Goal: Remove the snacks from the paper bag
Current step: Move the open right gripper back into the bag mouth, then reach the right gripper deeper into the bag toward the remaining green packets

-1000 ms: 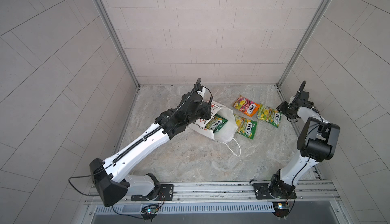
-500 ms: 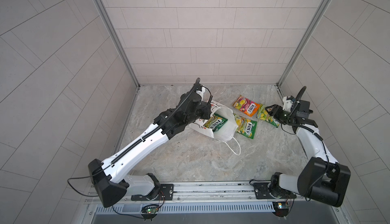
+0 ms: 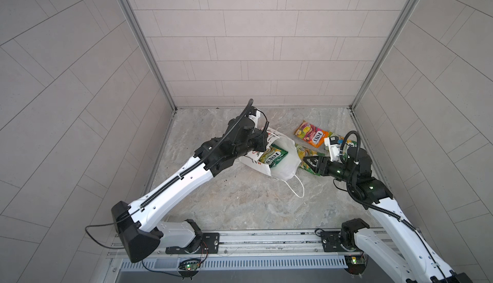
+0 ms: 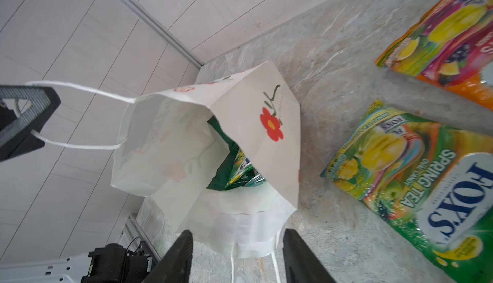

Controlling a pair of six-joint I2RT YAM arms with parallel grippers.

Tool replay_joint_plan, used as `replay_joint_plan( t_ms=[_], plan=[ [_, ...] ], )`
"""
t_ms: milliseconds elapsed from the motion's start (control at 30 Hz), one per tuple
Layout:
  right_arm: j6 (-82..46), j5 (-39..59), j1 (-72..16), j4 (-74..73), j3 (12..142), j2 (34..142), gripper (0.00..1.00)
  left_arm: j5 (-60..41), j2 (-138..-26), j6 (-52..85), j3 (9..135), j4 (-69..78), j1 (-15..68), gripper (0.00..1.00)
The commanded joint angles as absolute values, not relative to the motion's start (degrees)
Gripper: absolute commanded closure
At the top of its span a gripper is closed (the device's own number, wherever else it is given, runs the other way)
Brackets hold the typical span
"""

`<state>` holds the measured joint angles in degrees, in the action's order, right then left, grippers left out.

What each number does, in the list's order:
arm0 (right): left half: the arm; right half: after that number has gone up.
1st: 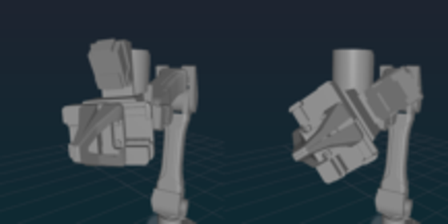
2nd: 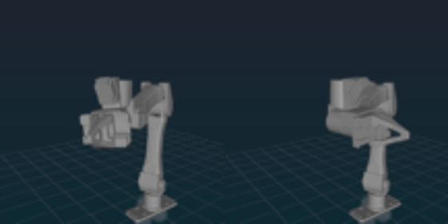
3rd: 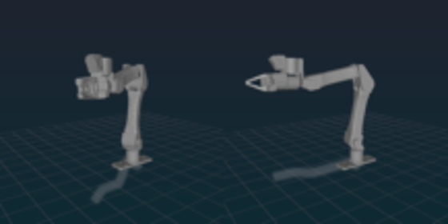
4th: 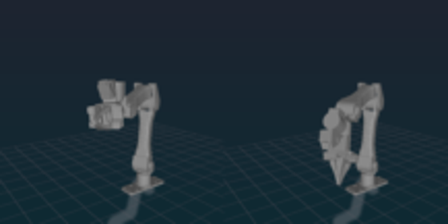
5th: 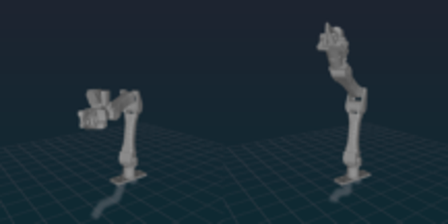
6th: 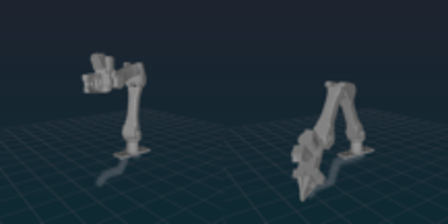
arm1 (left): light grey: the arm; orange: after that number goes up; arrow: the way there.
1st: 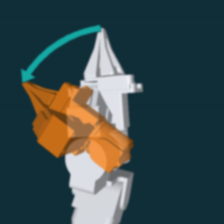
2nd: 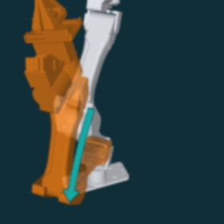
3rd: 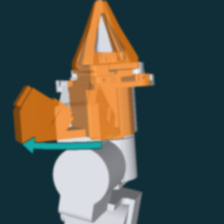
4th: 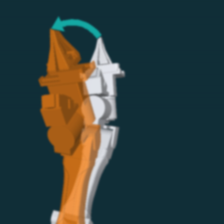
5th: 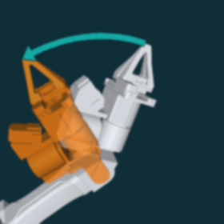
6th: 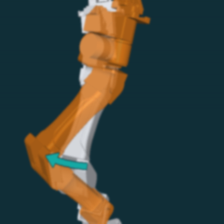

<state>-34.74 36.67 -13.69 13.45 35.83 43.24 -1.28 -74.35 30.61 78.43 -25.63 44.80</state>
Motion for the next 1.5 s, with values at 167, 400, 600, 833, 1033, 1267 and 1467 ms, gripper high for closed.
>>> replay_joint_plan(
  t_ms=[167,400,600,833,1033,1267,1467],
  plan=[
    [-32.96,26.11,-30.37,8.6,34.11,46.69,0.49,-0.75,-72.9,30.94,78.57,-25.58,44.93,1.0],
    [-32.95,21.99,-36.44,3.87,37.04,55.69,0.53,-0.45,-72.8,30.85,78.52,-25.79,44.96,1.0],
    [-33.2,20.59,-38.72,1.01,39.05,63.04,0.57,-0.49,-72.76,30.81,78.49,-25.73,45.0,1.0],
    [-35.51,13.5,-39.77,0.2,40.85,68.27,0.61,-1.05,-72.77,31.1,78.58,-25.61,44.95,1.0],
    [-38.5,12.75,-39.8,-2.89,41.45,72.9,0.62,-0.94,-72.13,31.27,78.49,-25.66,45.0,1.0],
    [-42.36,7.69,-40.1,-2.06,43.42,76.71,0.64,-1.12,-71.94,31.42,78.27,-25.66,44.98,1.0],
    [-47.0,4.33,-40.16,-3.97,44.0,78.61,0.63,-1.56,-71.89,31.46,78.31,-25.66,44.98,1.0]
  ],
)
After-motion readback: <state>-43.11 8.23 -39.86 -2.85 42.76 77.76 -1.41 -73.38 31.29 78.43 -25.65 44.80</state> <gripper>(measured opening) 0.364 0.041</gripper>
